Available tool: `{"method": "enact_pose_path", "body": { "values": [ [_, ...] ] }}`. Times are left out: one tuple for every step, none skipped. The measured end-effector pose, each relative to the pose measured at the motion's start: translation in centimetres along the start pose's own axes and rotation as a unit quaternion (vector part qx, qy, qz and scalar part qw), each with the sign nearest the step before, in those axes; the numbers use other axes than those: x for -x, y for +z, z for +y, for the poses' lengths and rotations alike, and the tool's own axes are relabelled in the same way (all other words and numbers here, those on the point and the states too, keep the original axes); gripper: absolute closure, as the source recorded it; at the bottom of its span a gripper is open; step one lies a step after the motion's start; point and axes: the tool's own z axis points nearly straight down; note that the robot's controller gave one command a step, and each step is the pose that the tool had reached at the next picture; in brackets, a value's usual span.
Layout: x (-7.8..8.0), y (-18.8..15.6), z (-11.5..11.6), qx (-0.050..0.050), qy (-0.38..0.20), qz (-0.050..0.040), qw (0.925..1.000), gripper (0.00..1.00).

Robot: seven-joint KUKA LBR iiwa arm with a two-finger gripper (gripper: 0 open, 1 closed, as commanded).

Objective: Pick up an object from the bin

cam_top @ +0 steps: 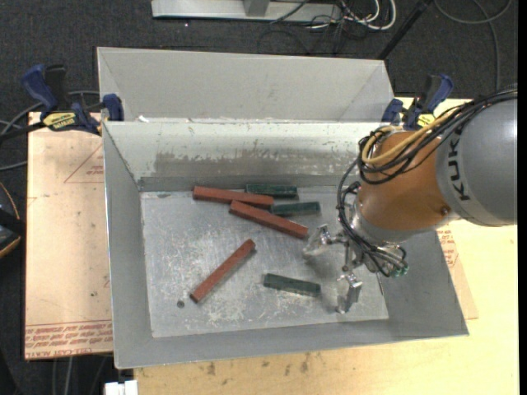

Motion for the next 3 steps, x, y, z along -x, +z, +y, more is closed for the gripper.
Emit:
{"method": "enact_pose_path", "body": {
  "values": [
    [0.0,0.0,0.0,0.000,0.000,0.0000,1.0000,0.00],
    [0.2,1.6,6.6,-0.002,0.008,-0.0103,0.9999,1.00],
    [0.2,1.6,6.6,-0.002,0.008,-0.0101,0.9999,1.00]
  ]
}}
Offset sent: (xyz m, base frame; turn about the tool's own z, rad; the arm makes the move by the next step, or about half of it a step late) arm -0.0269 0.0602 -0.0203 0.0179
